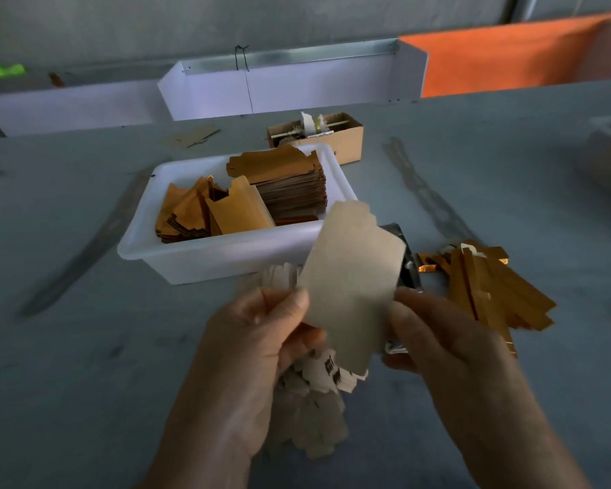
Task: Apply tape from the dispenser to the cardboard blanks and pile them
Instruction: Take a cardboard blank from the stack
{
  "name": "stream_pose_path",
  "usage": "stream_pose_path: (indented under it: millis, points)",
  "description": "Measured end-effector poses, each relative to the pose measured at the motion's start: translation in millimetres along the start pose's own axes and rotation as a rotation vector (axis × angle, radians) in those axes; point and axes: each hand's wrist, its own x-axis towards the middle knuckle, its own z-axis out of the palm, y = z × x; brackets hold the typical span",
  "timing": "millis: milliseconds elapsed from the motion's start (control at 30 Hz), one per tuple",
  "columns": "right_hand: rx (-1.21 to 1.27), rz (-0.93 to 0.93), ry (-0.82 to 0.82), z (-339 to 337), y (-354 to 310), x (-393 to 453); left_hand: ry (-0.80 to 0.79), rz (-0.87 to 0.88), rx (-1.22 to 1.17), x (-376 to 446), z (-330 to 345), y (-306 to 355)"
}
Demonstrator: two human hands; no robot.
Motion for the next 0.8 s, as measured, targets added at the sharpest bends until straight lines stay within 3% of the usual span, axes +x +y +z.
stream_pose_path:
  millis: [100,267,433,567,800]
  points:
    - [0.227,0.152,-0.069,6.8,0.8,2.8,-0.06,-0.033,-0.023,-3.5,1.4,-4.9]
    - [0.246,0.244,-0.152,4.5,8.4,5.9,-0.188,-0.048,0.292,-0.7,-2.0,-1.7]
    - [0.196,0.25,-0.274,4.7,12.8,3.5,-0.086,0.01,0.458,2.3,9.5,-4.0]
    - [0.034,0.138,-0.197,3.0,16.2,2.6,-0.077,-0.019,0.438,3.8,9.2,-12.7]
    - [-0.345,-0.125,0.113,7.7,13.6,-4.2,-0.049,0.034,0.402,7.0,11.7,-22.5]
